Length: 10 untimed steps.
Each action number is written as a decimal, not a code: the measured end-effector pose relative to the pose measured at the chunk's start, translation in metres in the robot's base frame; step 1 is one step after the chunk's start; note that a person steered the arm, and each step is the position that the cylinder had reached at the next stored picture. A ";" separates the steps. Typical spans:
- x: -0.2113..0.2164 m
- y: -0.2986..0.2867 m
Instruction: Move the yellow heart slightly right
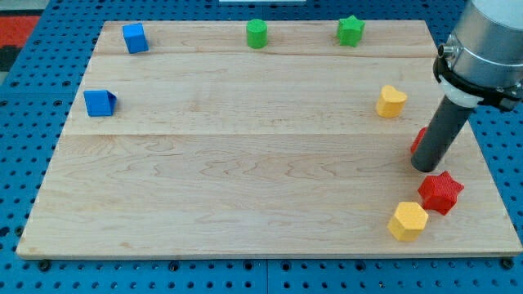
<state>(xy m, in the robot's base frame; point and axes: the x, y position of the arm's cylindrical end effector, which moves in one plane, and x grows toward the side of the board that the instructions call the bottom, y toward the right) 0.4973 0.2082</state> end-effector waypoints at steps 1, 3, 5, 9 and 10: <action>-0.007 -0.001; -0.036 -0.057; -0.102 -0.043; -0.147 -0.029; -0.147 -0.028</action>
<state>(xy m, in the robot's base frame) 0.3500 0.1800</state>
